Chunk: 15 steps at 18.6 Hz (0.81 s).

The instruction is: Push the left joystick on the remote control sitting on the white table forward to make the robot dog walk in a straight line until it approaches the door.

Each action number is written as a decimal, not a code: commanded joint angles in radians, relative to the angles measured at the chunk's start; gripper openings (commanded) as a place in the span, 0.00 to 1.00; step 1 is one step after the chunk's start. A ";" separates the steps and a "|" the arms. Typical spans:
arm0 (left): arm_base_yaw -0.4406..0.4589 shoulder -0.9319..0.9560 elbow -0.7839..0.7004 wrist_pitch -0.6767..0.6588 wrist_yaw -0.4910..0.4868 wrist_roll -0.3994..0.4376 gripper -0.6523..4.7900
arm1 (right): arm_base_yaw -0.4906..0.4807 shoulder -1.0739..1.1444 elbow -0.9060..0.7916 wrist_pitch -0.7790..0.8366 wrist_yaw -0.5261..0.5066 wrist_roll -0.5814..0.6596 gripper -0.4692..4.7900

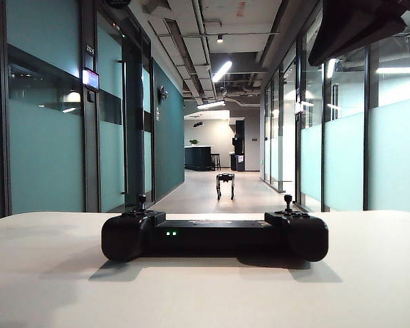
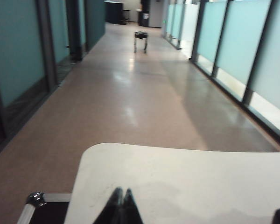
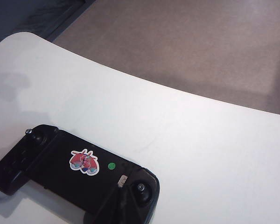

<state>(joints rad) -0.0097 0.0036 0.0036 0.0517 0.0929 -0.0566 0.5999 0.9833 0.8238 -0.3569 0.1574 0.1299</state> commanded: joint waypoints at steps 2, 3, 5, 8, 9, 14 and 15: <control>-0.026 0.000 0.003 0.014 -0.029 0.008 0.11 | 0.001 -0.003 0.003 0.017 0.002 -0.003 0.09; -0.026 0.000 0.003 0.014 -0.027 0.007 0.11 | 0.001 -0.003 0.003 0.017 0.002 -0.003 0.09; -0.024 0.000 0.003 0.014 -0.030 0.008 0.11 | 0.001 -0.003 0.003 0.017 0.002 -0.003 0.09; -0.022 0.000 0.003 0.013 -0.026 0.008 0.11 | 0.001 -0.003 0.003 0.017 0.002 -0.003 0.09; -0.022 0.000 0.003 0.013 -0.026 0.008 0.11 | 0.001 -0.003 0.003 0.017 0.002 -0.003 0.09; -0.022 0.000 0.003 0.013 -0.026 0.008 0.11 | 0.001 -0.003 0.003 0.017 0.002 -0.003 0.09; -0.022 0.000 0.003 0.013 -0.026 0.008 0.11 | 0.001 -0.003 0.003 0.017 0.002 -0.003 0.09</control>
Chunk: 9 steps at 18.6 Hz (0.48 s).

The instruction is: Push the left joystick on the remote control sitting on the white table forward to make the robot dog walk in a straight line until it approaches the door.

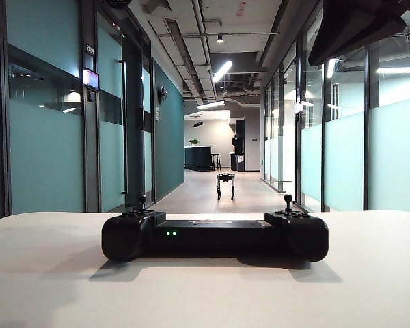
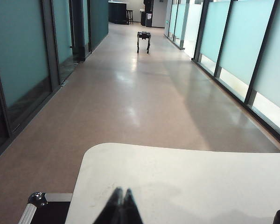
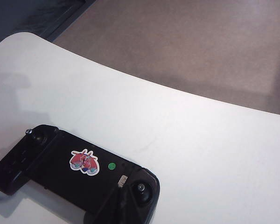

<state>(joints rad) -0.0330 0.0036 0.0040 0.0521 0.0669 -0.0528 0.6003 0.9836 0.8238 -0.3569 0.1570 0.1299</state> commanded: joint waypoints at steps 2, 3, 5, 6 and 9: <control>0.002 0.000 0.003 0.013 0.000 0.004 0.11 | 0.000 -0.004 0.002 0.021 0.002 -0.003 0.09; 0.002 0.000 0.003 0.013 0.000 0.004 0.11 | -0.002 -0.009 -0.003 0.027 0.004 -0.003 0.09; 0.002 0.000 0.003 0.013 0.000 0.004 0.11 | -0.039 -0.066 -0.065 0.090 0.055 -0.003 0.09; 0.002 0.000 0.003 0.013 0.000 0.004 0.11 | -0.078 -0.129 -0.148 0.193 0.062 -0.003 0.09; 0.002 0.000 0.003 0.013 0.000 0.004 0.11 | -0.159 -0.302 -0.342 0.348 0.062 -0.027 0.09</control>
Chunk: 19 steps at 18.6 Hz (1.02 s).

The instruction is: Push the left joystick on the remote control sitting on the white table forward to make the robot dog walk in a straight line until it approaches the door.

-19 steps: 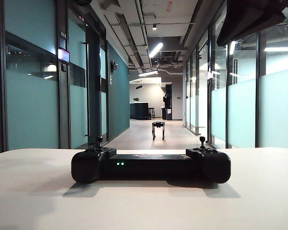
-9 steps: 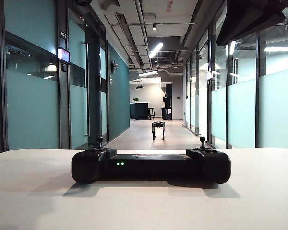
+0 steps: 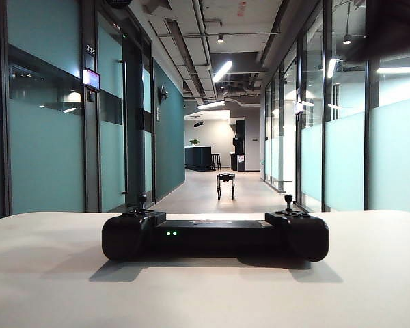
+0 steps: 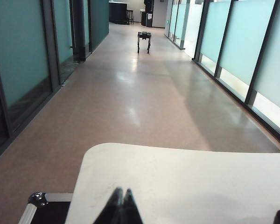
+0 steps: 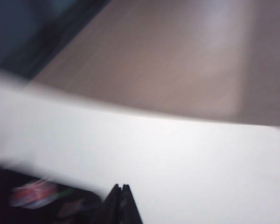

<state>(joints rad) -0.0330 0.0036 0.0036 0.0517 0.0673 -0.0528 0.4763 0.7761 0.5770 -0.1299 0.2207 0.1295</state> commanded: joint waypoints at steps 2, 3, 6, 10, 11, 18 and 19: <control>0.000 0.000 0.003 0.012 -0.001 0.004 0.11 | -0.090 -0.214 -0.199 0.127 -0.002 -0.092 0.09; 0.000 0.000 0.003 0.012 0.000 0.004 0.11 | -0.121 -0.275 -0.252 0.127 -0.008 -0.113 0.09; 0.000 0.000 0.003 0.012 0.000 0.004 0.11 | -0.224 -0.444 -0.382 0.127 -0.021 -0.113 0.09; 0.000 0.000 0.003 0.012 0.000 0.004 0.11 | -0.319 -0.649 -0.484 0.127 -0.069 -0.113 0.09; 0.000 0.000 0.003 0.010 -0.001 0.004 0.11 | -0.348 -0.711 -0.508 0.127 -0.071 -0.113 0.09; 0.000 0.000 0.003 0.008 0.000 0.004 0.11 | -0.380 -0.779 -0.576 0.144 -0.066 -0.107 0.09; 0.000 0.000 0.003 0.008 0.000 0.004 0.11 | -0.380 -0.779 -0.576 0.134 -0.066 -0.103 0.09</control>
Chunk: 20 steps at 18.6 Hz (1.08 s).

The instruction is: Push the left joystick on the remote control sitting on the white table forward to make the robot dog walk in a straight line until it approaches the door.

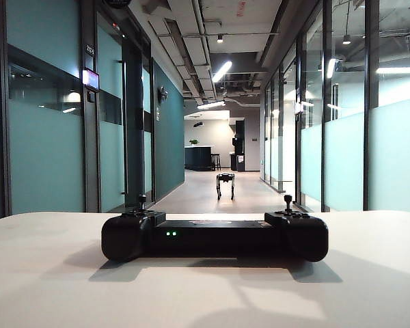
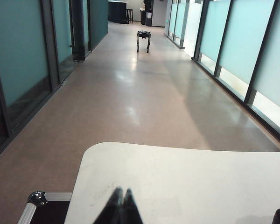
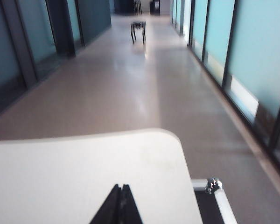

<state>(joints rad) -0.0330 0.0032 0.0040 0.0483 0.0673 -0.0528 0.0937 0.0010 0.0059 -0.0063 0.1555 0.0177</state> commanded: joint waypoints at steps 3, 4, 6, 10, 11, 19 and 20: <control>0.000 0.001 0.003 0.011 0.000 0.004 0.11 | -0.009 -0.003 -0.005 0.013 0.000 0.008 0.09; 0.000 0.001 0.003 0.011 0.000 0.004 0.11 | -0.018 -0.003 -0.005 0.013 -0.001 0.008 0.09; 0.000 0.001 0.003 0.011 0.000 0.004 0.11 | -0.025 -0.003 -0.005 0.019 -0.005 0.008 0.09; 0.000 0.001 0.003 0.011 0.000 0.004 0.11 | -0.023 -0.003 -0.005 0.027 -0.004 0.008 0.09; 0.000 0.001 0.003 0.011 0.000 0.004 0.11 | -0.023 -0.003 -0.005 0.025 0.000 0.008 0.09; 0.000 0.001 0.003 0.011 0.000 0.004 0.11 | -0.023 -0.003 -0.005 0.025 0.003 0.008 0.09; 0.000 0.001 0.003 0.011 0.000 0.004 0.11 | -0.023 -0.003 -0.005 0.025 0.003 0.008 0.09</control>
